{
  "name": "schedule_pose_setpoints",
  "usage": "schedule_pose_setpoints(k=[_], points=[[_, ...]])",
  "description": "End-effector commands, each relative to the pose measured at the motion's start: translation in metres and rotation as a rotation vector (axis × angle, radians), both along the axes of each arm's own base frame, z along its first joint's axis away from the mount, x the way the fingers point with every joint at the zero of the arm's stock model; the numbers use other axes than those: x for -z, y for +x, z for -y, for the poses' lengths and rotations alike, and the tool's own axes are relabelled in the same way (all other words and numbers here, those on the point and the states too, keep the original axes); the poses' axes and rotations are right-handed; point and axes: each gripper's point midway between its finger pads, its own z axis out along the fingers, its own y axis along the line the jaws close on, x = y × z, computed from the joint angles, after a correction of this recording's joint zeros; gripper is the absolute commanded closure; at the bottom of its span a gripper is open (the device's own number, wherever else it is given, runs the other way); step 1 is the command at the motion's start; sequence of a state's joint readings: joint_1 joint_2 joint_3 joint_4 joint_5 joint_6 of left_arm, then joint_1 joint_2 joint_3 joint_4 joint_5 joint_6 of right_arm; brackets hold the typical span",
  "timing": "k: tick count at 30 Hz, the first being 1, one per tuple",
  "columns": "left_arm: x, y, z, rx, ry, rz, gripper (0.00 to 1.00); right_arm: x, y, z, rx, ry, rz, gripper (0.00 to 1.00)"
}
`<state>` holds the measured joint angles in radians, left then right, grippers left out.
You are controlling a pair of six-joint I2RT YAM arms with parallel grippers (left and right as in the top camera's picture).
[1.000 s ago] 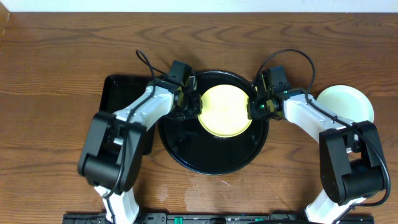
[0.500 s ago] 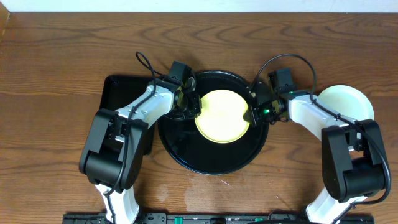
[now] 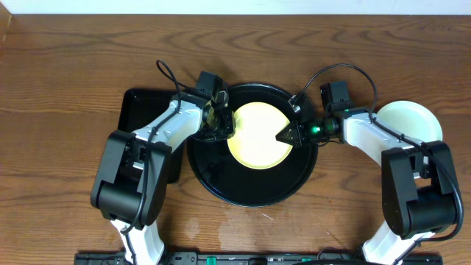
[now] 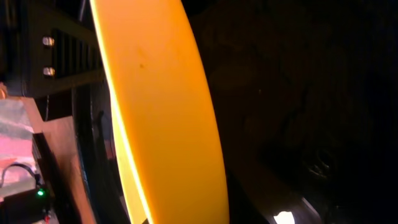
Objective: Clean dirty plates on tray and stack at the side
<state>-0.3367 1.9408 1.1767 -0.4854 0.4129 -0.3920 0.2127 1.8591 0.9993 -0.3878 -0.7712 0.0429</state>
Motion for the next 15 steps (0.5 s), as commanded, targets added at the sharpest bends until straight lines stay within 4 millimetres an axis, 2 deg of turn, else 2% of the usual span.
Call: schedule_pose_setpoints(k=[1, 5, 9, 12, 15], points=[[0.004, 0.003, 0.005, 0.0, 0.0, -0.002, 0.83, -0.007, -0.015, -0.028, -0.106, 0.08, 0.016, 0.99], [-0.045, 0.017, 0.002, -0.013, -0.056, 0.069, 0.59, 0.002, -0.006, -0.013, -0.04, -0.003, 0.013, 0.99], [-0.096, 0.017, -0.016, -0.001, -0.056, 0.173, 0.44, -0.008, 0.002, 0.001, 0.007, -0.001, 0.022, 0.99], [-0.125, 0.01, -0.043, -0.036, -0.006, 0.225, 0.41, -0.027, 0.01, 0.021, 0.065, 0.006, 0.047, 0.99], [-0.139, 0.003, -0.064, -0.077, 0.039, 0.242, 0.37, -0.045, 0.016, 0.041, 0.121, 0.007, 0.073, 0.99]])
